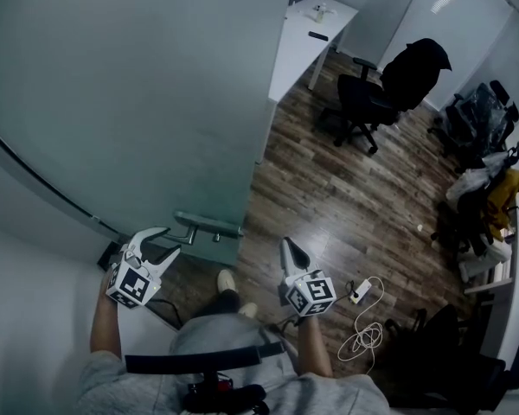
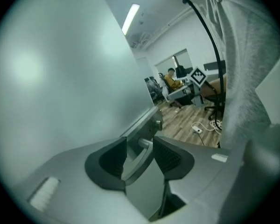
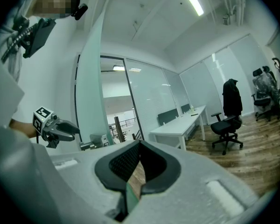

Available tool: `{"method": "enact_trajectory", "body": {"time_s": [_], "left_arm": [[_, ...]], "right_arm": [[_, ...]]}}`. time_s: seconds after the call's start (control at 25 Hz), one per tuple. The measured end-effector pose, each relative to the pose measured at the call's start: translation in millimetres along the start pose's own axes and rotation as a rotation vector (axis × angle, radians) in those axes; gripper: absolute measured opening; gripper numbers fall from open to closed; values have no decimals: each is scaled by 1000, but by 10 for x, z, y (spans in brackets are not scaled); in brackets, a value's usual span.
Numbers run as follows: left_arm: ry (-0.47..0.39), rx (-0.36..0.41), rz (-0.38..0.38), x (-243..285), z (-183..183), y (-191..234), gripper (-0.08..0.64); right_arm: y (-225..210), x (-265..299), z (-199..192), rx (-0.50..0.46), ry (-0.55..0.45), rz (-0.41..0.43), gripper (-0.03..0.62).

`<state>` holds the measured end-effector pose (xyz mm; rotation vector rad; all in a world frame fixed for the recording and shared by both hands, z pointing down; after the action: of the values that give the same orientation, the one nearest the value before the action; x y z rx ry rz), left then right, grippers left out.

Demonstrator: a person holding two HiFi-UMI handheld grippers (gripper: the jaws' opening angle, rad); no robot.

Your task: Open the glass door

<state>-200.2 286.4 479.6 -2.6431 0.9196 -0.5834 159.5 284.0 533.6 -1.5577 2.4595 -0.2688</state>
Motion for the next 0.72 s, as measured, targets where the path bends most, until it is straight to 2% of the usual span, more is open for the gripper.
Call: {"method": "enact_trajectory", "body": {"time_s": [0.12,0.2,0.48,0.72], "left_arm": [[-104,-90,60,-14,87,-18,161],[-151,-144,61,-10,153,-36,149],[-258,-281,83,55,202,-159,106],[-302,-314,80,123,290,-297,81]], "right_arm": [[22,-9,29,-3,-4,1,2],[38,-13,43,-4,-6,0,2],[119,-58,109,-8,-16,11,2],[202,-122,202,-34,-34,29,2]]}}
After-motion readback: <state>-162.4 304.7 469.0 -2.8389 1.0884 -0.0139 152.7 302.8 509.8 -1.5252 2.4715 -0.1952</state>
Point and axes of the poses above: the fingertips, and each gripper's own axes: x forward along the fingers, y to its left, z out of its top, the point moved 9 cm from there along -x, backward along the fingers, and after that the axes turned 12 degrees about -y, right-handed, at the moved point
